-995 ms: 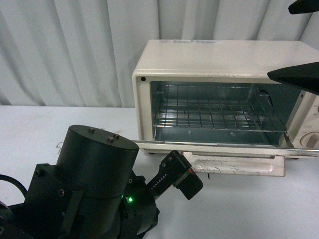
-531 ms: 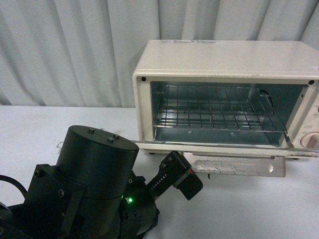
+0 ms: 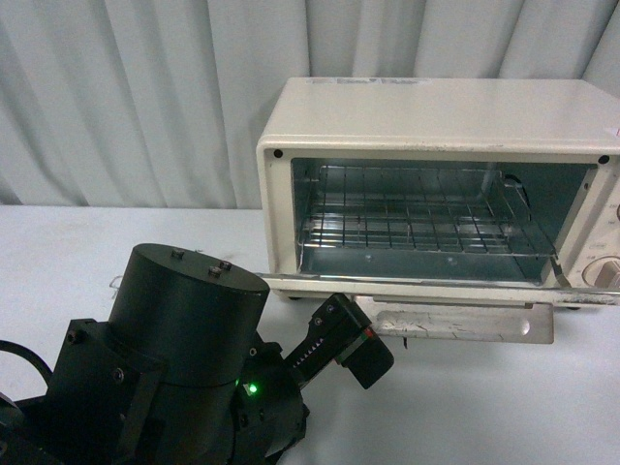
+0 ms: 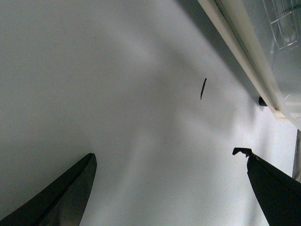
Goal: Open oven
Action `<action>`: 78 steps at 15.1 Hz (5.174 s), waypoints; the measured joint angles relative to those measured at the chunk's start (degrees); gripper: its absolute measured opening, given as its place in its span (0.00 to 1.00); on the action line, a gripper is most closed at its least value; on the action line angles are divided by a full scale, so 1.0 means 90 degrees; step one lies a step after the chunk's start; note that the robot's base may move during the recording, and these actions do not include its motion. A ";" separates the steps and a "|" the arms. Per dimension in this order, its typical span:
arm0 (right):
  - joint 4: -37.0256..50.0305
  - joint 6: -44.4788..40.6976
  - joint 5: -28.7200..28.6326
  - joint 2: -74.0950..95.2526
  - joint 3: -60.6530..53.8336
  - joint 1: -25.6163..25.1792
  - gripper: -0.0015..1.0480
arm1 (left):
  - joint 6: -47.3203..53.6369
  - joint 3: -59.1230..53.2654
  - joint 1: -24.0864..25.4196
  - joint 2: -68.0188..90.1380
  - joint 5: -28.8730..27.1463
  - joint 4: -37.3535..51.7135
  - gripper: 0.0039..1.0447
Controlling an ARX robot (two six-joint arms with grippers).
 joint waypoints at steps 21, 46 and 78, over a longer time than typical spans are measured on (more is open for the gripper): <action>-0.3004 0.0010 -0.0002 -0.3483 -0.0350 0.0000 0.02 | 0.0002 0.0000 0.0000 0.0000 0.0005 -0.0002 0.94; -0.4078 0.0012 -0.0015 -0.4522 -0.0347 0.0000 0.94 | 0.1219 -0.2543 0.1010 -0.1695 0.0240 0.1622 0.94; -0.4080 0.0012 -0.0017 -0.4517 -0.0347 0.0000 0.94 | 0.6885 -0.4187 0.3524 -1.2111 -0.0559 -0.3665 0.01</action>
